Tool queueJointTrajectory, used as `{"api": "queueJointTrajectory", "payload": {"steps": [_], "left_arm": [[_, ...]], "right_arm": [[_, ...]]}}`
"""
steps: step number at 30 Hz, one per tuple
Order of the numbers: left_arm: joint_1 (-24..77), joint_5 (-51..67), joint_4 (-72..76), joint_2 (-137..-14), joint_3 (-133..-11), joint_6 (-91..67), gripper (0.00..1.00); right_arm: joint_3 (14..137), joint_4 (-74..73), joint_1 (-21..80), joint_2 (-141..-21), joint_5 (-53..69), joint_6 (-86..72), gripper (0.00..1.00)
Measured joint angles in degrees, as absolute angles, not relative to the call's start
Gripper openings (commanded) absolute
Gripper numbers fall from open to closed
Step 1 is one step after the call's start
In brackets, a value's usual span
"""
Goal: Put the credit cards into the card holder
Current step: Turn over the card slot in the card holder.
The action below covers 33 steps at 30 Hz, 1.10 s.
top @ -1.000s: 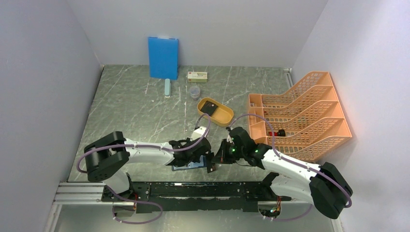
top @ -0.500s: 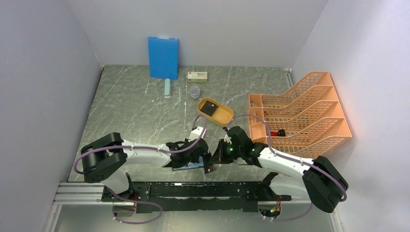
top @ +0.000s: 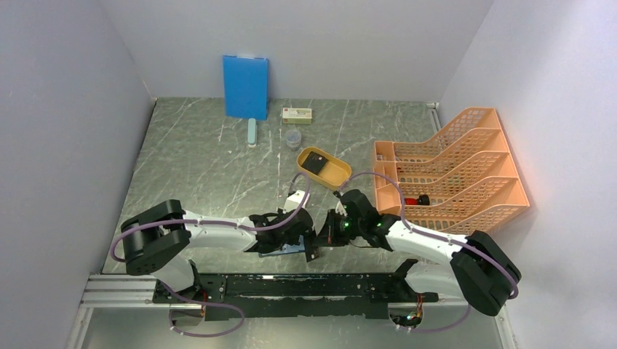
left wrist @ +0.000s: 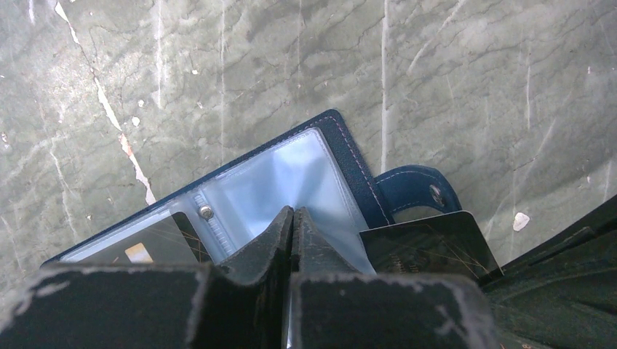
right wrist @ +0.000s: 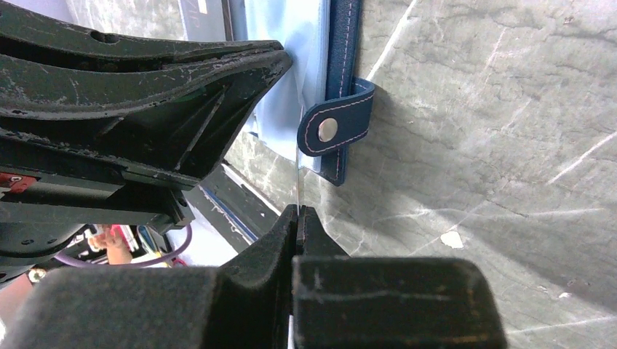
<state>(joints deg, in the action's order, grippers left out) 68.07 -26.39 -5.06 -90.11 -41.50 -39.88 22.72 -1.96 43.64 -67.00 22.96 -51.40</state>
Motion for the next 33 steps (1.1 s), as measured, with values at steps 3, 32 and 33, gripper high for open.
{"api": "queueJointTrajectory", "payload": {"steps": [3, 32, 33], "left_arm": [[68.1, -26.4, -5.1, -90.1, -41.5, -39.9, 0.05], [68.1, -26.4, -4.1, -89.8, -40.8, -40.1, 0.05], [68.1, -26.4, -4.1, -89.8, -40.8, -40.2, 0.05]], "right_arm": [[22.7, -1.9, 43.6, -67.0, 22.8, -51.4, 0.00], [23.6, -2.9, 42.3, -68.2, 23.2, -49.6, 0.00], [23.6, -2.8, 42.3, -68.3, 23.3, -49.6, 0.00]]}}
